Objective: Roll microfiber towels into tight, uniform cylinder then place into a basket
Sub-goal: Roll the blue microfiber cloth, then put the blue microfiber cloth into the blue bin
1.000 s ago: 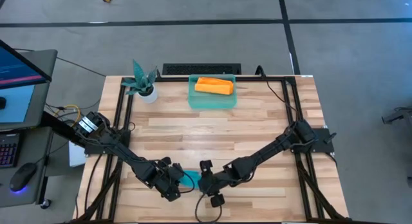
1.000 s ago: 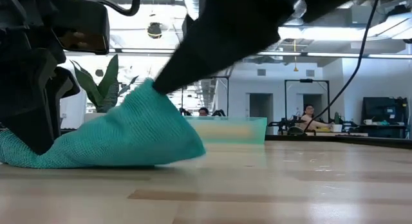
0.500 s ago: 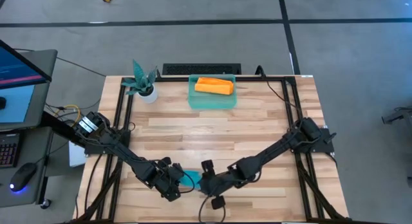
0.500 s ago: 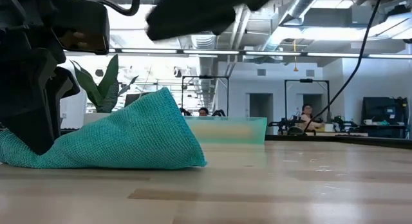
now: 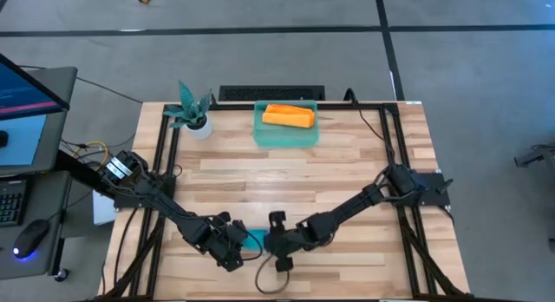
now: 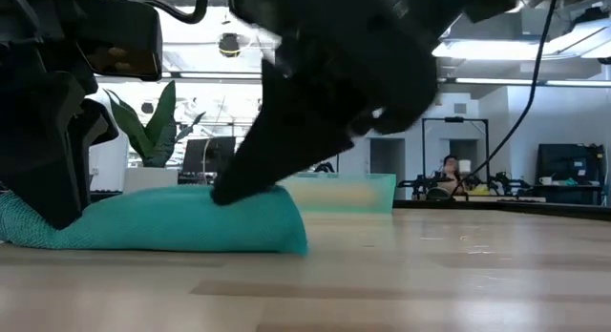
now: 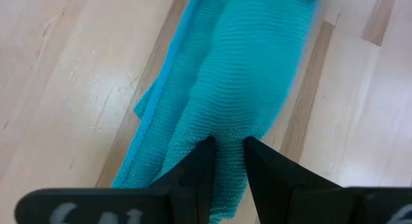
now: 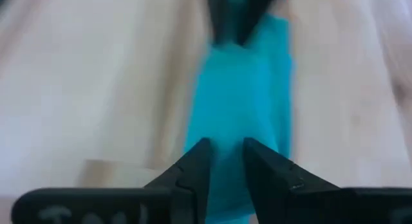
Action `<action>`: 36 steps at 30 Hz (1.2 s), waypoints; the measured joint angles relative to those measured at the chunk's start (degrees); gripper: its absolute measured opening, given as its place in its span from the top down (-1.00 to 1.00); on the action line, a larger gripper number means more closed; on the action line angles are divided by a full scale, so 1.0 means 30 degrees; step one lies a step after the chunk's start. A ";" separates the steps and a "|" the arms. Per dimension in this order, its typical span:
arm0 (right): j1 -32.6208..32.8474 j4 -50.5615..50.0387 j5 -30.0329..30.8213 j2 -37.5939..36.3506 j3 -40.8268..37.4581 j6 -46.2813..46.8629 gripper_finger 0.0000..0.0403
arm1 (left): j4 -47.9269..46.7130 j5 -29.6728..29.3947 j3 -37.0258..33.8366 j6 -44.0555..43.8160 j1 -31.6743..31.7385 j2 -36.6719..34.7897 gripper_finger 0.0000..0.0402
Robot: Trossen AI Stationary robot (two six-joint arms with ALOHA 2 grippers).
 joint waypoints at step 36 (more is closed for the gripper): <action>-0.0258 -0.8482 0.0013 -0.2532 -0.0220 0.2304 0.53 | -0.0044 0.0080 0.0014 -0.1836 -0.0051 0.0000 0.59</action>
